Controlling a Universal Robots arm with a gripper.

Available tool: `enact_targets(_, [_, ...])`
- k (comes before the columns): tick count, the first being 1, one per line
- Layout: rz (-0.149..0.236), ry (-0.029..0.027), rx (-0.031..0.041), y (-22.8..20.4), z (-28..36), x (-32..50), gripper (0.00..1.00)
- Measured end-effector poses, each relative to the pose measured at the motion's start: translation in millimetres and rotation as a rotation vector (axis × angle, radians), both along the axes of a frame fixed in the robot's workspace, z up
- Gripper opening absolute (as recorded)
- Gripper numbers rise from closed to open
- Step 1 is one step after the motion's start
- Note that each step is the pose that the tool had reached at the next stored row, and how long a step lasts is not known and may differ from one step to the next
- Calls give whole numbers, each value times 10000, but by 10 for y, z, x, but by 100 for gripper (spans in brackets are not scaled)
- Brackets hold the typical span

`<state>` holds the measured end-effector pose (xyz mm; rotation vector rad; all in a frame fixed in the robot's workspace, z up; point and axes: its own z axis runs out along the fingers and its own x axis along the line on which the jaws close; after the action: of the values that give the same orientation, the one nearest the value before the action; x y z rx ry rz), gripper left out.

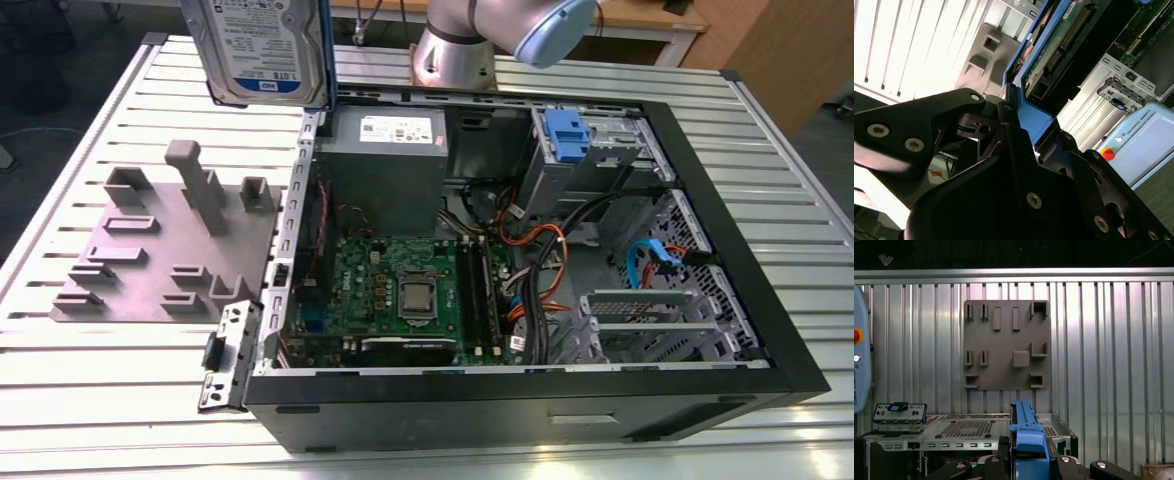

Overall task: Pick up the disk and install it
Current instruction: 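Pick up the disk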

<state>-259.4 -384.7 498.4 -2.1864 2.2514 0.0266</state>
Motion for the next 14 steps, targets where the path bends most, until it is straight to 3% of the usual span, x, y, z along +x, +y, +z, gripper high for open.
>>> enact_targets(14, [0,0,0,0,0,29,36])
